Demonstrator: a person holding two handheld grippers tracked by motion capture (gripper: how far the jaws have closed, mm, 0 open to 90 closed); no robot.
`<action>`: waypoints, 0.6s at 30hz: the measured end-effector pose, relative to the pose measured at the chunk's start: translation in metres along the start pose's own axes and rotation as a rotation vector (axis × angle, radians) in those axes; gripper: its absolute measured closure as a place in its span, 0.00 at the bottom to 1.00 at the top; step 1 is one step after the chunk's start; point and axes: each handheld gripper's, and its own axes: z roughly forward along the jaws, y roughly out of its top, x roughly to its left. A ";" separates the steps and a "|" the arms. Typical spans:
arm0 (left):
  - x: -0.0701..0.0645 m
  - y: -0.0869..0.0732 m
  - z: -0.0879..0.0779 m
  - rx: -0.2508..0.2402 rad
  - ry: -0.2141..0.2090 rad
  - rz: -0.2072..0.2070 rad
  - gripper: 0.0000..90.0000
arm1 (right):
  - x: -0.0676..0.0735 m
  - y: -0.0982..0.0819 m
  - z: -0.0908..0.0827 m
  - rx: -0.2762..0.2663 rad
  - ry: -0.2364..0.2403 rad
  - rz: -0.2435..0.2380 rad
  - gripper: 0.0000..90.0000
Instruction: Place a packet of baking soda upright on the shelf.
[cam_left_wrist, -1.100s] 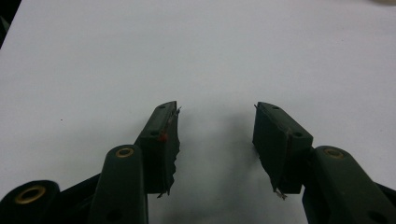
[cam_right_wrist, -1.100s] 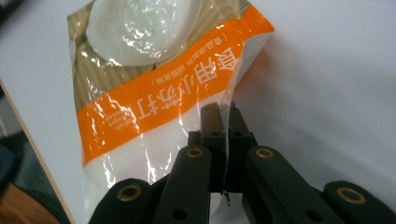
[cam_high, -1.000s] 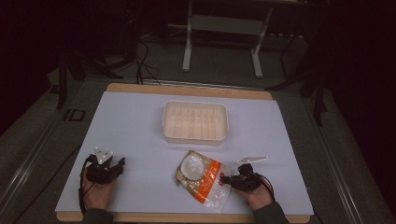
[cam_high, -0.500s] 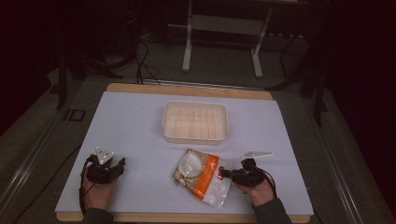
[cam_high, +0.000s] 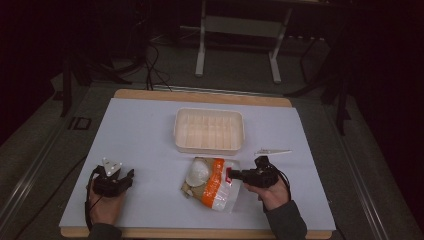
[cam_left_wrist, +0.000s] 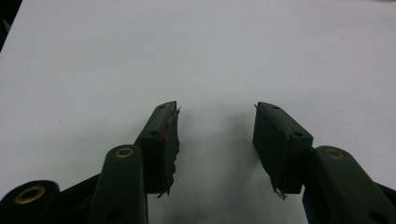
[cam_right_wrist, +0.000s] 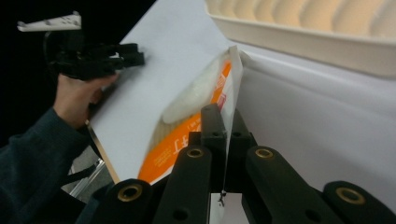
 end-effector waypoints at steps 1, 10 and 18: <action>0.000 0.000 0.000 0.000 0.000 -0.001 0.56 | 0.003 0.003 0.001 0.000 0.003 -0.006 1.00; 0.001 0.000 -0.001 -0.007 -0.001 -0.009 0.55 | 0.020 0.024 0.010 -0.002 0.081 -0.021 1.00; 0.001 0.000 -0.001 -0.013 -0.003 -0.016 0.55 | 0.040 0.037 0.023 0.002 0.153 -0.034 1.00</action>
